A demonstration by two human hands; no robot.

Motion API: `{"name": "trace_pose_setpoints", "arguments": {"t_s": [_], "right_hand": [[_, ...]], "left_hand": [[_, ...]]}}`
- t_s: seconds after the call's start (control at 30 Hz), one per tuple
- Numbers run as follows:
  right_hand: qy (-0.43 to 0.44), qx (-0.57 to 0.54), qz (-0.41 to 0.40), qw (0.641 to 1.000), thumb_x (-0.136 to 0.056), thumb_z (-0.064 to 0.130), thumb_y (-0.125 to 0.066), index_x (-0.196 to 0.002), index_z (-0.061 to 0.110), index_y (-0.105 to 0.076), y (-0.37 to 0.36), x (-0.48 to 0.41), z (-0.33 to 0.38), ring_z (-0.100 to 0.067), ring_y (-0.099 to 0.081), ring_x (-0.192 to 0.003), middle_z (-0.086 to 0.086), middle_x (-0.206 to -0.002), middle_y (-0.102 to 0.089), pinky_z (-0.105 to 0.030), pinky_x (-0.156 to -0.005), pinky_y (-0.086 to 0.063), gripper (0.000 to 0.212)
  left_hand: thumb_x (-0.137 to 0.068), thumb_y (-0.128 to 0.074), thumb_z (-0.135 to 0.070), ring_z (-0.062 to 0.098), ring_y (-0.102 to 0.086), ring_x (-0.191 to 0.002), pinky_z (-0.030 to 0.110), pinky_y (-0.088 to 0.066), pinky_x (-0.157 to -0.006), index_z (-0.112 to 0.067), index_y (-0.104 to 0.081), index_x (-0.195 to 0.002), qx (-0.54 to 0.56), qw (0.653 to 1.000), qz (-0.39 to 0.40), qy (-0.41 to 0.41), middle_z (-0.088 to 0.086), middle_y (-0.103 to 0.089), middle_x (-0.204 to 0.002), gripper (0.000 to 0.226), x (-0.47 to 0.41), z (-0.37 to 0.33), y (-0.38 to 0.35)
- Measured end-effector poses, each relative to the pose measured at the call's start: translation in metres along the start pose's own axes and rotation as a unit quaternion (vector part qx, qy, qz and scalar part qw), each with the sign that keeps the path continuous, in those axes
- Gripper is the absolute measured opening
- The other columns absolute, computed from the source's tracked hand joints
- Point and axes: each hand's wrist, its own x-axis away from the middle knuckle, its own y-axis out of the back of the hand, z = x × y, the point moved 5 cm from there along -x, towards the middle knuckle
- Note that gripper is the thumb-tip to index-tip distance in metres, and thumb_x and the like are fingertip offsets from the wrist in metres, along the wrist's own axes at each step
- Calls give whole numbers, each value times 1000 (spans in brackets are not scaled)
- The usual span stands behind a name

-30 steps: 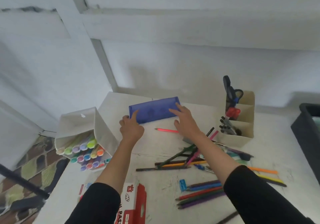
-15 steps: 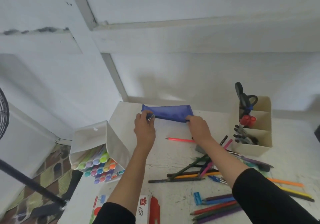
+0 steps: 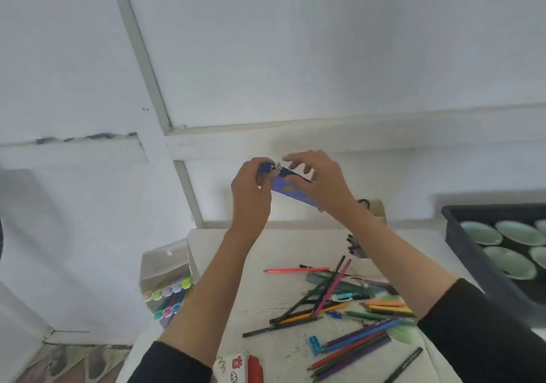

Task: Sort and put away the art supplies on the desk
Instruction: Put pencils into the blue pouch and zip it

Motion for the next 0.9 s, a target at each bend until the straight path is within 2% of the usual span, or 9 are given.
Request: {"name": "trace_pose_setpoints", "arguments": {"t_s": [0.1,0.2,0.33,0.5,0.6,0.67,0.77,0.83,0.9], "right_hand": [[63,46,-6,997,-74,14,-75,-104,17,-67,44,-22,42,-3,-42,-68,7,-85,-56,-12,-63,-34,31],[80,98,13,992,-80,13,-69,-104,15,-65,81,-28,81,-9,-45,-60,5,-88,-54,-24,-61,-43,25],[61,168,8,984,-86,18,-64,-102,12,-64,118,-36,107,-20,-52,-64,2,-91,-60,-37,-69,-49,17],[74,226,-1,971,-90,18,-59,-106,8,-61,153,-45,132,-19,-51,-67,-4,-97,-63,-35,-69,-47,19],[86,265,-4,960,-89,8,-56,-88,1,-61,167,-51,137,-31,-56,-66,-13,-84,-61,-43,-64,-48,8],[99,301,5,948,-86,-1,-53,-79,-1,-58,177,-55,138,-36,-55,-62,-17,-75,-56,-46,-59,-48,8],[183,383,-12,905,-81,-7,-53,-76,0,-54,192,-56,145,-28,-45,-52,-14,-70,-53,-35,-43,-36,9],[258,483,-30,836,-74,-11,-46,-71,7,-54,198,-49,152,-23,-45,-50,-6,-64,-52,-23,-39,-21,20],[303,565,-39,766,-71,-11,-30,-66,13,-53,206,-43,150,-18,-47,-52,0,-61,-48,-21,-39,-13,34]], "left_hand": [[-92,-57,-4,-4,-49,-66,7,-36,-65,-9,-64,-98,13,998,53,-40,-3,-60,-83,11,-22,-42,0],[-94,-52,-6,-10,-51,-73,5,-35,-68,-9,-63,-102,12,990,112,-88,-9,-60,-85,14,-37,-88,0],[-96,-52,-12,-3,-52,-70,11,-40,-70,-19,-64,-100,4,977,168,-128,-21,-58,-75,14,-51,-131,-1],[-90,-62,-16,19,-51,-65,28,-40,-66,-17,-70,-89,-14,973,183,-140,15,-62,-70,8,-67,-171,-7],[-87,-67,-16,15,-53,-66,28,-42,-70,-11,-74,-90,-10,972,197,-128,13,-61,-62,9,-74,-184,-12],[-86,-67,-15,20,-56,-67,31,-46,-73,-9,-74,-91,2,972,200,-124,17,-64,-64,10,-79,-191,-17],[-89,-63,-13,15,-53,-65,27,-42,-69,-6,-72,-87,26,974,189,-122,18,-63,-66,12,-83,-200,-24],[-91,-60,-12,9,-48,-60,22,-38,-64,-6,-68,-77,40,978,172,-106,11,-57,-60,17,-86,-202,-29],[-92,-57,-10,8,-43,-54,21,-36,-59,-6,-59,-66,50,985,143,-79,6,-51,-56,26,-91,-199,-34]]}}
